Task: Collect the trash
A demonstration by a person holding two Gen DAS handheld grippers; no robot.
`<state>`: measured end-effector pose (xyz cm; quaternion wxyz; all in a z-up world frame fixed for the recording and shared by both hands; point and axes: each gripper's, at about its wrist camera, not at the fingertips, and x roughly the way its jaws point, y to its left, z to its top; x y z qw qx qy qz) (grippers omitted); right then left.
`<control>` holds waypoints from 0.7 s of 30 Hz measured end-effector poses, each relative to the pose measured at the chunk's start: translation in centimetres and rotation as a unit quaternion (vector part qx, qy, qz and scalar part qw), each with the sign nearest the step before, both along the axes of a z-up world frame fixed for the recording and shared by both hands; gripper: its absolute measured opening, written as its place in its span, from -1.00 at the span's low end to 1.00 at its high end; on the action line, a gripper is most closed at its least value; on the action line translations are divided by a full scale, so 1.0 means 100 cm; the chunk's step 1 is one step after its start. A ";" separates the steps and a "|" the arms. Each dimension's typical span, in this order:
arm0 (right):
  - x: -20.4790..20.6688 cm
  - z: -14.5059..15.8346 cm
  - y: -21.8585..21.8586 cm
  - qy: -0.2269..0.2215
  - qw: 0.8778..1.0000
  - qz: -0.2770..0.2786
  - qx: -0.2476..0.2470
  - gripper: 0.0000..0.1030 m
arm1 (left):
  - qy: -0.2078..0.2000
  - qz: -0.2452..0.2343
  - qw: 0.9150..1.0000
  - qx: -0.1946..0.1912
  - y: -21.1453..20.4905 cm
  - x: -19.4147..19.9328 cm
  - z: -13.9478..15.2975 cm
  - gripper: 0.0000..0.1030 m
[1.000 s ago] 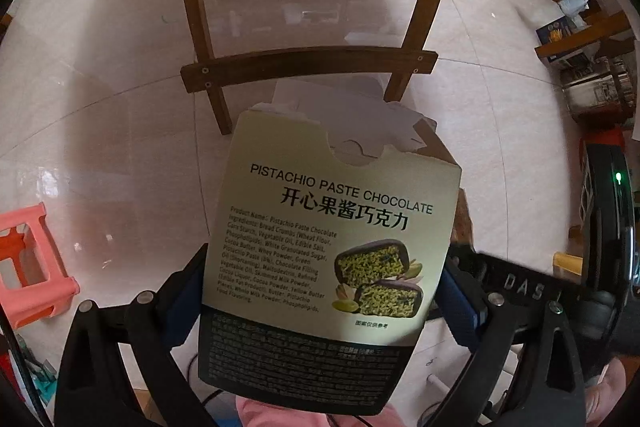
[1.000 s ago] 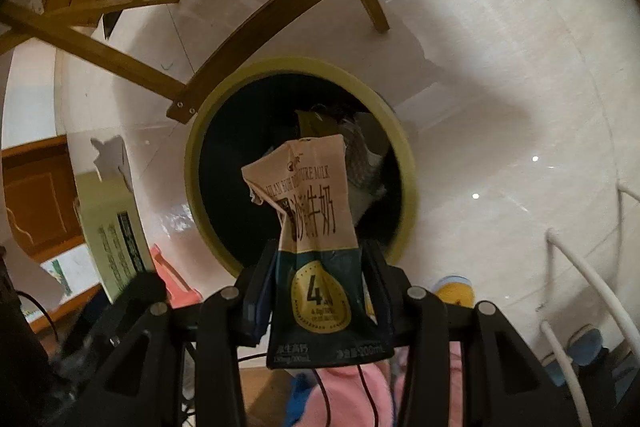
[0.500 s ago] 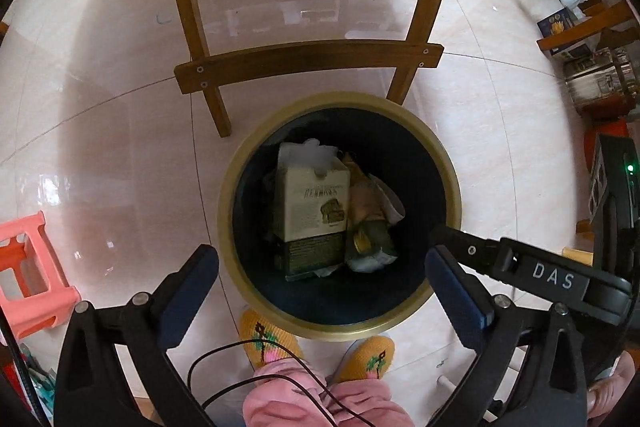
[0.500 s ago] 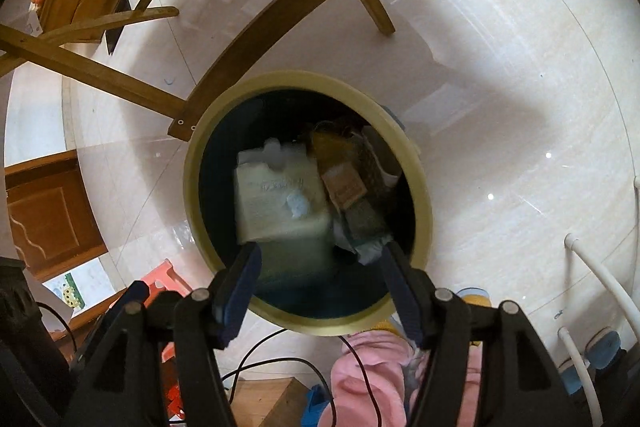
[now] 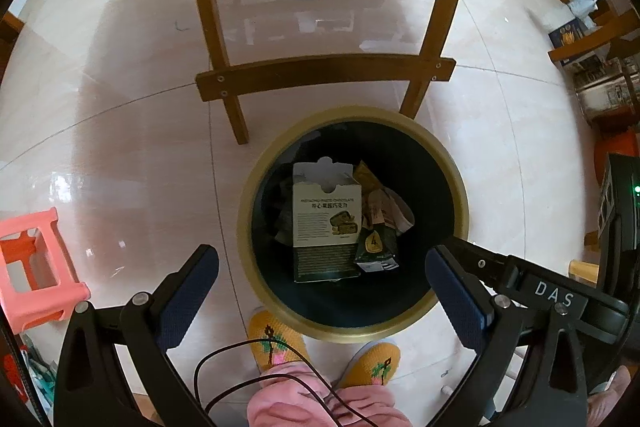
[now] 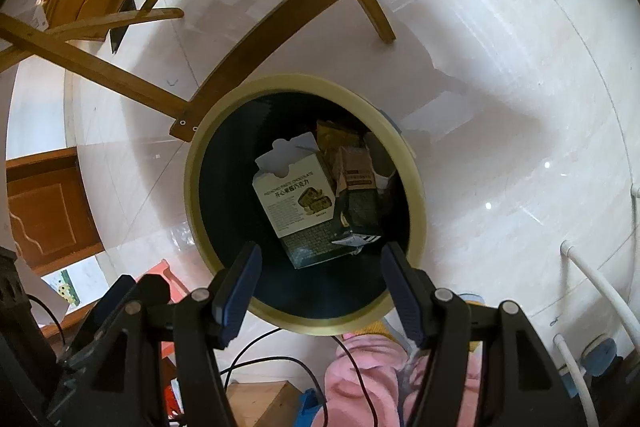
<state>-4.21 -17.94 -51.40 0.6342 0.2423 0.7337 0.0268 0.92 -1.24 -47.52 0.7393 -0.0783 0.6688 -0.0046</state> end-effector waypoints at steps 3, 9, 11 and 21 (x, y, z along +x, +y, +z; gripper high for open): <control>-0.003 0.016 0.002 -0.011 1.000 0.005 -0.001 0.22 | -0.009 0.012 1.000 0.000 0.004 -0.006 0.019 0.99; -0.009 0.061 0.006 -0.029 0.999 0.020 0.004 0.22 | -0.027 0.036 0.999 -0.007 0.010 -0.021 0.072 0.99; -0.011 0.079 0.009 -0.036 0.999 0.028 0.003 0.22 | -0.033 0.040 0.999 -0.009 0.011 -0.025 0.089 0.99; -0.012 0.201 0.007 -0.094 0.995 0.039 0.005 0.22 | -0.077 0.034 0.996 -0.006 0.008 -0.042 0.214 0.99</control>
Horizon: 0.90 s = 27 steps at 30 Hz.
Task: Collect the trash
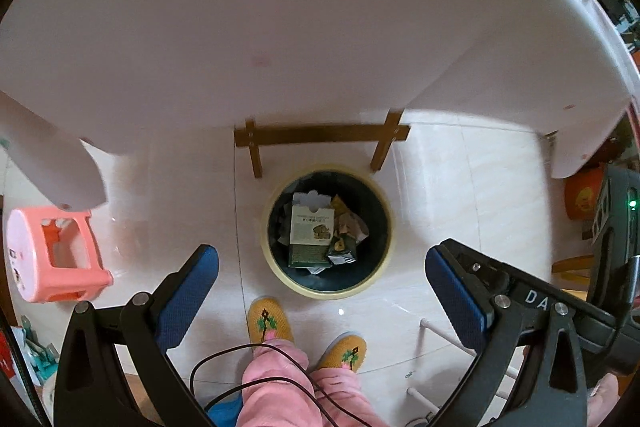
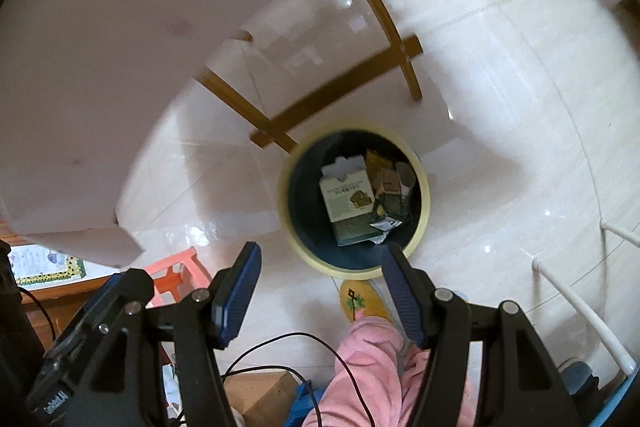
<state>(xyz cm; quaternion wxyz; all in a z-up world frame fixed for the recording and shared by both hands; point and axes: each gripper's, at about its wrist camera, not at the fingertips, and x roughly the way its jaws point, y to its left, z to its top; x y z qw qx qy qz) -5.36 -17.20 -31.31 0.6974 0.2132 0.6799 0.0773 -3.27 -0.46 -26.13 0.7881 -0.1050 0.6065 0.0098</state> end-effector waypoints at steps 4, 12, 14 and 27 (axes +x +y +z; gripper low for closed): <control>0.000 0.057 -0.002 -0.030 1.000 0.001 -0.002 0.22 | -0.023 -0.002 1.000 0.000 0.000 -0.004 0.054 0.99; -0.002 0.170 -0.001 -0.110 0.993 0.024 -0.022 0.22 | -0.067 0.012 0.998 0.011 0.002 -0.014 0.161 0.98; -0.002 0.194 -0.002 -0.133 0.990 0.027 -0.027 0.22 | -0.079 0.019 0.997 0.019 0.003 -0.017 0.182 0.98; -0.017 0.314 -0.002 -0.248 0.966 0.036 -0.060 0.22 | -0.152 0.067 0.985 0.051 0.014 -0.043 0.281 0.98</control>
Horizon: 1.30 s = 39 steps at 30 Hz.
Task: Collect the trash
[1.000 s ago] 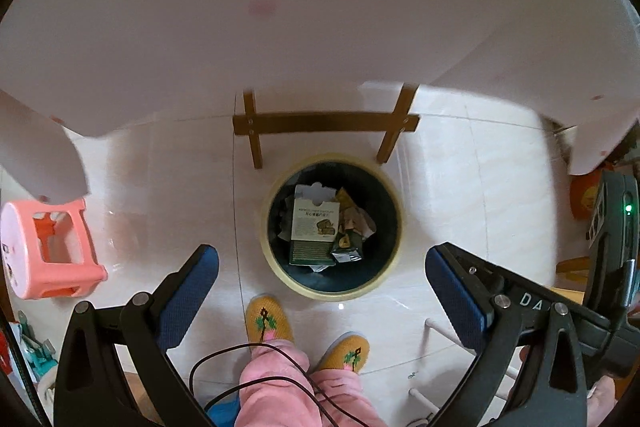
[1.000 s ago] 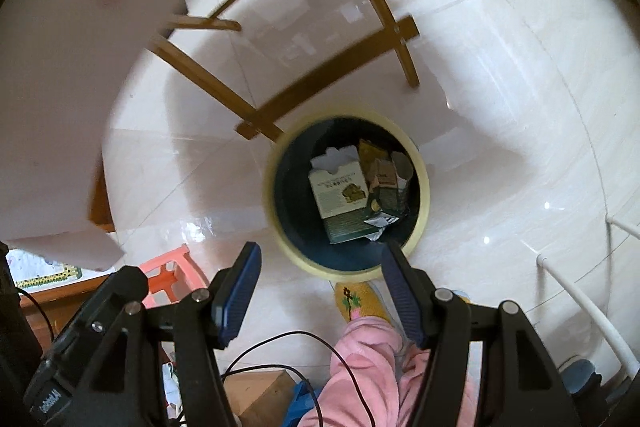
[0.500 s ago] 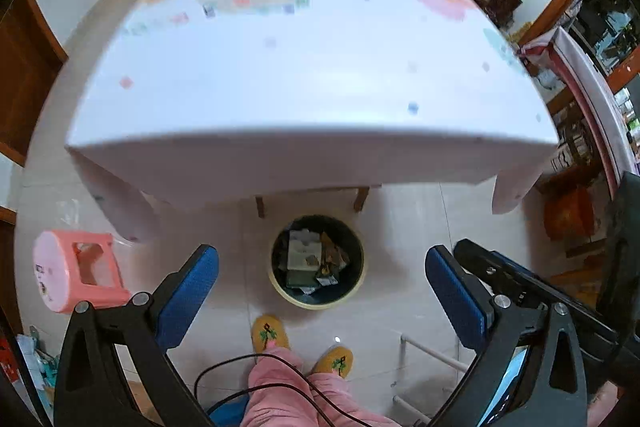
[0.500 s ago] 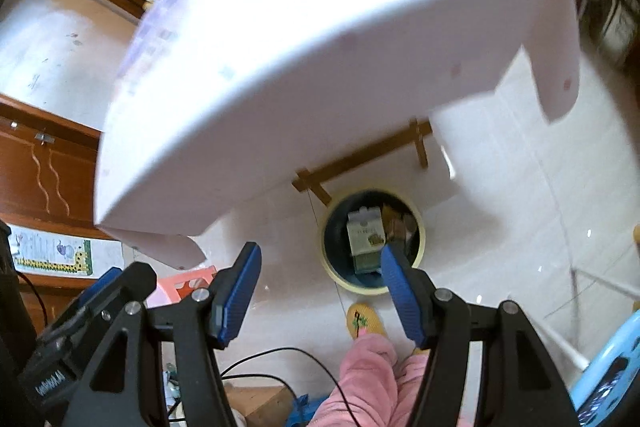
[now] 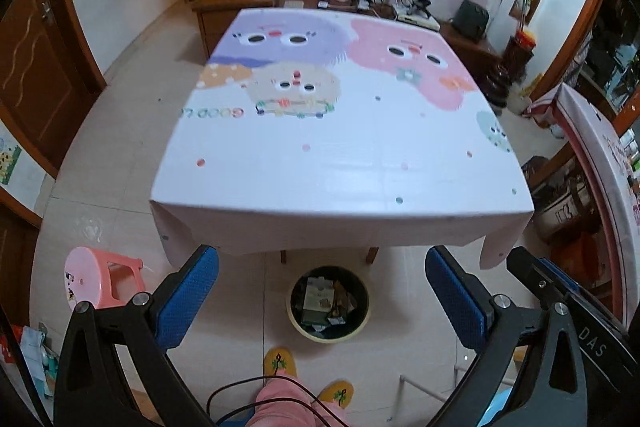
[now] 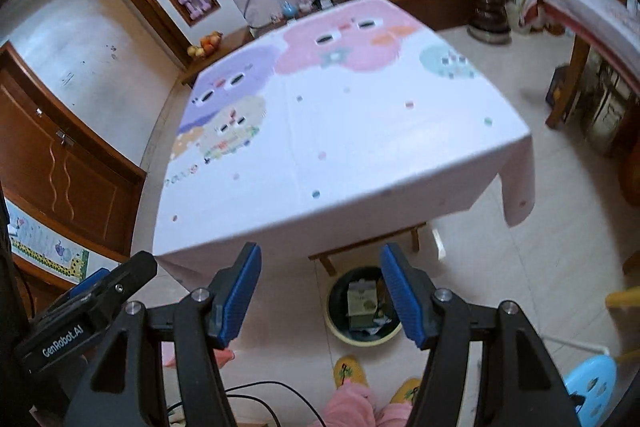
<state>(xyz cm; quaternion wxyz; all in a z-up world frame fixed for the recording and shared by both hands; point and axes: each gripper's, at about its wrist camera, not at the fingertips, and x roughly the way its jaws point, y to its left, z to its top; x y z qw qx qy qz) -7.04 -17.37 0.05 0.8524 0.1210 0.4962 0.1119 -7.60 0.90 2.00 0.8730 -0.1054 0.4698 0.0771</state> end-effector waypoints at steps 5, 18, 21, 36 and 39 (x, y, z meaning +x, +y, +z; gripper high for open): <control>-0.006 0.019 0.008 -0.033 0.999 0.005 -0.019 0.22 | -0.011 -0.003 1.000 0.013 -0.004 -0.004 0.011 0.98; 0.000 0.033 0.016 -0.055 0.998 0.005 -0.040 0.22 | -0.042 -0.004 0.999 0.034 -0.005 0.004 0.026 0.98; 0.005 0.035 0.015 -0.058 0.998 0.001 -0.040 0.22 | -0.042 -0.004 0.999 0.032 -0.005 0.005 0.026 0.98; 0.016 0.037 0.020 -0.059 0.997 -0.003 -0.045 0.22 | -0.032 -0.011 0.999 0.032 -0.003 0.023 0.020 0.98; 0.018 0.035 0.021 -0.057 0.997 -0.003 -0.048 0.22 | -0.028 -0.013 0.999 0.031 -0.003 0.025 0.017 0.98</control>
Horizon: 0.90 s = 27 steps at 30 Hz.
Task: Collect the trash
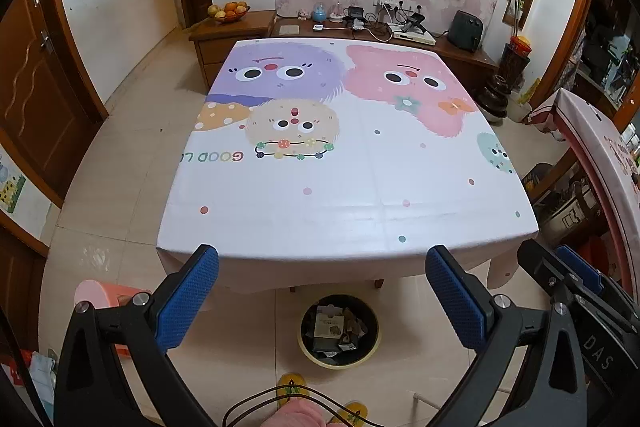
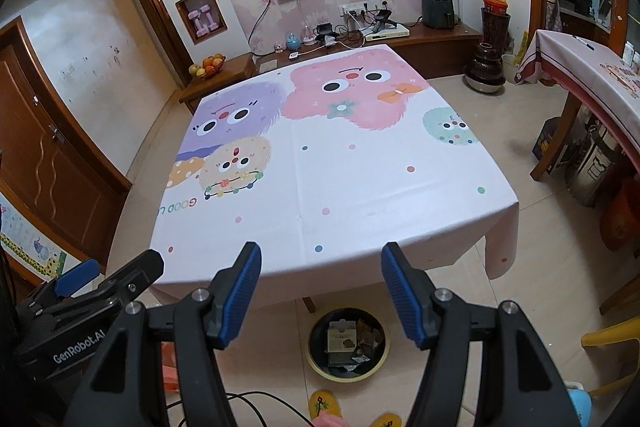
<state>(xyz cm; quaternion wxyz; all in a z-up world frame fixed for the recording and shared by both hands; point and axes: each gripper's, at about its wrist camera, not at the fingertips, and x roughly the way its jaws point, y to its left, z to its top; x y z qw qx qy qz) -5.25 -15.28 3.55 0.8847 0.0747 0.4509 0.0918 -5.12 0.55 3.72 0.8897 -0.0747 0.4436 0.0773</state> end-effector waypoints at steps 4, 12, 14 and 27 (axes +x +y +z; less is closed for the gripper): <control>0.000 -0.002 0.001 0.003 1.000 0.000 -0.004 0.22 | 0.001 -0.005 1.000 0.001 -0.002 0.000 -0.001 0.98; 0.000 -0.006 0.000 0.005 1.000 -0.002 -0.005 0.22 | 0.003 -0.007 1.000 0.001 -0.004 0.001 -0.002 0.98; 0.000 -0.006 0.000 0.005 1.000 -0.002 -0.006 0.22 | 0.004 -0.008 1.000 0.001 -0.004 0.002 -0.002 0.98; 0.000 -0.005 0.001 0.004 1.000 -0.002 -0.006 0.22 | 0.003 -0.007 1.000 0.001 -0.005 0.002 -0.001 0.98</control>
